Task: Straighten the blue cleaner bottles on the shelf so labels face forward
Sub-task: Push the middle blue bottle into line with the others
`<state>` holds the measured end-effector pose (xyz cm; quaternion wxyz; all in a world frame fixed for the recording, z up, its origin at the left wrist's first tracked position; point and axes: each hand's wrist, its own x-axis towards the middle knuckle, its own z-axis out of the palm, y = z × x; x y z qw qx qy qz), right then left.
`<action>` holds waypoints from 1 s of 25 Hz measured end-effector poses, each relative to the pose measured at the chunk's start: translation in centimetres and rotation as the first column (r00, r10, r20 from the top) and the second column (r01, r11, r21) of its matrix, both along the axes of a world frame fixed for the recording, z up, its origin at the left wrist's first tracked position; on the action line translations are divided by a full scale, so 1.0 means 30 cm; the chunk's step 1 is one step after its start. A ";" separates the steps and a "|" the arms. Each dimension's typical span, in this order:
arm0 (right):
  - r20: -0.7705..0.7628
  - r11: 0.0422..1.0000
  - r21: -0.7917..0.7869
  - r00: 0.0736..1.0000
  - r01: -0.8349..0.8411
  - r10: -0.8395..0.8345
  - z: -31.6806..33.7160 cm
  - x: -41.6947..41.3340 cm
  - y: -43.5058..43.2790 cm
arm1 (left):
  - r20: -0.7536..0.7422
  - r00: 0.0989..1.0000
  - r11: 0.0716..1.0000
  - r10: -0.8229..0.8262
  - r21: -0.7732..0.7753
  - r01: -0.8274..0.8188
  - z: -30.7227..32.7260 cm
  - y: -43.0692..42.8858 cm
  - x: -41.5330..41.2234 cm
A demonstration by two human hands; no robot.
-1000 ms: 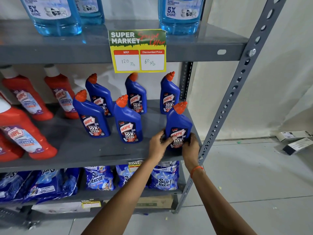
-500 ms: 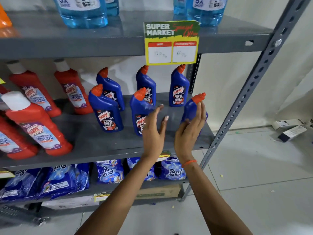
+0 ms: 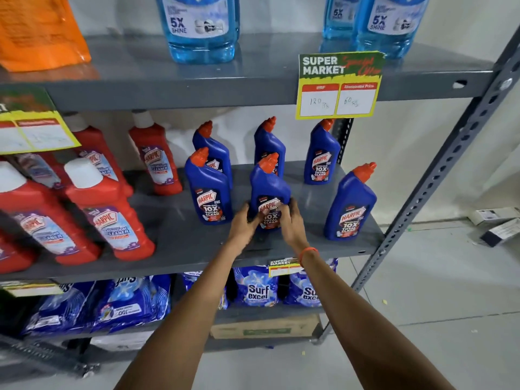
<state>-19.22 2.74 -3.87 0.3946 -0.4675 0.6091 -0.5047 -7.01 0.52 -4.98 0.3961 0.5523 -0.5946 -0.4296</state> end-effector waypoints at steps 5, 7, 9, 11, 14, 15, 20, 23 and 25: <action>-0.001 0.999 -0.054 1.000 0.002 -0.002 -0.023 -0.031 0.049 | -0.025 1.000 1.000 0.006 0.018 -0.006 -0.012 0.056 -0.013; 0.019 0.996 -0.086 1.000 0.011 -0.009 -0.045 -0.042 0.087 | -0.027 1.000 1.000 0.011 0.004 -0.011 -0.033 0.092 -0.031; 0.038 0.992 -0.121 0.999 0.022 -0.018 -0.065 -0.050 0.124 | -0.030 1.000 1.000 0.010 -0.013 -0.011 -0.050 0.122 -0.045; 0.050 0.987 -0.157 0.998 0.037 -0.030 -0.079 -0.057 0.142 | -0.047 0.999 1.000 -0.003 -0.026 0.002 -0.048 0.143 -0.052; 0.048 0.988 -0.149 0.999 0.032 -0.025 -0.080 -0.060 0.147 | -0.061 0.998 1.000 -0.026 -0.018 0.024 -0.041 0.148 -0.050; 0.047 0.989 -0.143 0.998 0.039 -0.033 -0.076 -0.055 0.152 | -0.045 0.998 0.999 -0.032 -0.010 0.032 -0.037 0.150 -0.050; 0.041 0.898 -0.329 0.954 0.294 -0.297 0.037 -0.001 0.165 | 0.015 0.998 0.976 0.057 -0.213 -0.053 0.022 0.187 -0.047; 0.009 0.816 -0.489 0.937 0.308 -0.348 0.180 0.050 0.129 | 0.012 0.981 0.885 0.192 -0.435 -0.168 0.122 0.173 -0.024; -0.073 0.752 -0.622 0.940 0.217 -0.332 0.240 0.104 0.122 | -0.005 0.968 0.830 0.249 -0.514 -0.216 0.191 0.145 0.002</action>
